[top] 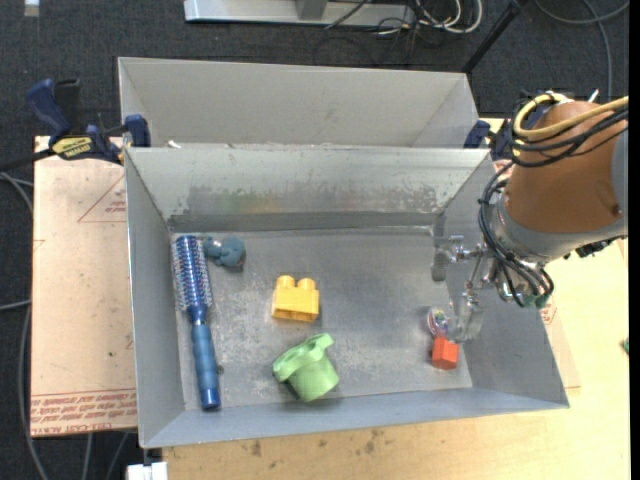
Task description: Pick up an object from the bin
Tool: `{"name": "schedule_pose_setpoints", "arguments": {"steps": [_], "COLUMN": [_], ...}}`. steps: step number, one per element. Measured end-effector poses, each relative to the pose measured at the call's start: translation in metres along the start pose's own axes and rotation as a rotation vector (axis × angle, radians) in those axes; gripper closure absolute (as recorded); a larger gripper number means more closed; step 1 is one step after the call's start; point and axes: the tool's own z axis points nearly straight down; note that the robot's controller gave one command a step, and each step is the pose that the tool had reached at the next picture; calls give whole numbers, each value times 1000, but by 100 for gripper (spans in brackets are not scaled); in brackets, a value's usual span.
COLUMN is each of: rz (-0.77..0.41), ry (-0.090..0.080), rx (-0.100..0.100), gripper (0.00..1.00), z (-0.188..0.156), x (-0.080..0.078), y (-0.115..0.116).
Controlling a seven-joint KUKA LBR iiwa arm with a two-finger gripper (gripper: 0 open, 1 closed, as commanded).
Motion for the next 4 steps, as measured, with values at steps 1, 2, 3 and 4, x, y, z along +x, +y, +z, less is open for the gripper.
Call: {"name": "schedule_pose_setpoints", "arguments": {"steps": [1,2,3,4], "rz": [-182,-876,-875,-876], "ry": [0,-11,-8,-19], "rx": [0,-6,3,10], "gripper": [0,0,100,100], "z": [85,121,122,-22], "x": [35,24,24,-57], "y": [-60,-46,-51,-33]}}
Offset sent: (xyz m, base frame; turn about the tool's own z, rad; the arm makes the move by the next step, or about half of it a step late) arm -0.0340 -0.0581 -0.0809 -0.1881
